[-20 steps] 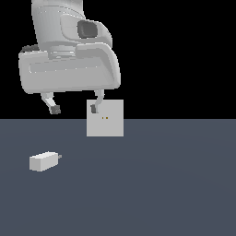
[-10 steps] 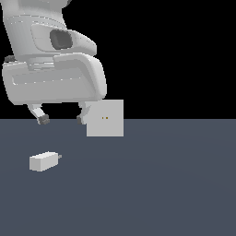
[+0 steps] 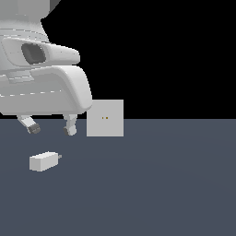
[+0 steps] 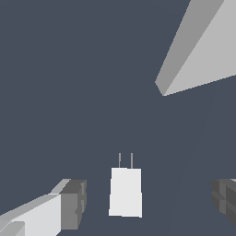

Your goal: Plug the charger into the wall socket.

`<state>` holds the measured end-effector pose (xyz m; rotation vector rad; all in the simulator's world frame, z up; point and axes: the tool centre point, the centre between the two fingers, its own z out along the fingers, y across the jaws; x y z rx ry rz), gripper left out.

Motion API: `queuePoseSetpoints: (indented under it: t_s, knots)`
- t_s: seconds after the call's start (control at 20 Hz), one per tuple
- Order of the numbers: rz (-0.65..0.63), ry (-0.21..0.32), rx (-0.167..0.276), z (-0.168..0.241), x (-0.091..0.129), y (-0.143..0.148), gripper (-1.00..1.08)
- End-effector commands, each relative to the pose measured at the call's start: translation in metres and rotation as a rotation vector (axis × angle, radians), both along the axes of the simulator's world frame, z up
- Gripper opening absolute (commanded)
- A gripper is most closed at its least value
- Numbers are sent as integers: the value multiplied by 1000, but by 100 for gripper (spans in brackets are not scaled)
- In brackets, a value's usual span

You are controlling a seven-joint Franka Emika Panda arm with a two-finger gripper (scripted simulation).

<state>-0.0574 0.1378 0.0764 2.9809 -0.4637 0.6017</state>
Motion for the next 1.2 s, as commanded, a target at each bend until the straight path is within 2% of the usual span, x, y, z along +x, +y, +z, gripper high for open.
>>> queuePoseSetpoints:
  t_s: [0.0, 0.4, 0.85, 1.15]
  knots:
    - [-14, -13, -3, -4, 0, 4, 100]
    - [-41, -35, -7, -13, 0, 12, 100]
    - [-43, -36, -8, -16, 0, 13, 100]
    - [-44, -35, -7, -35, -1, 13, 100]
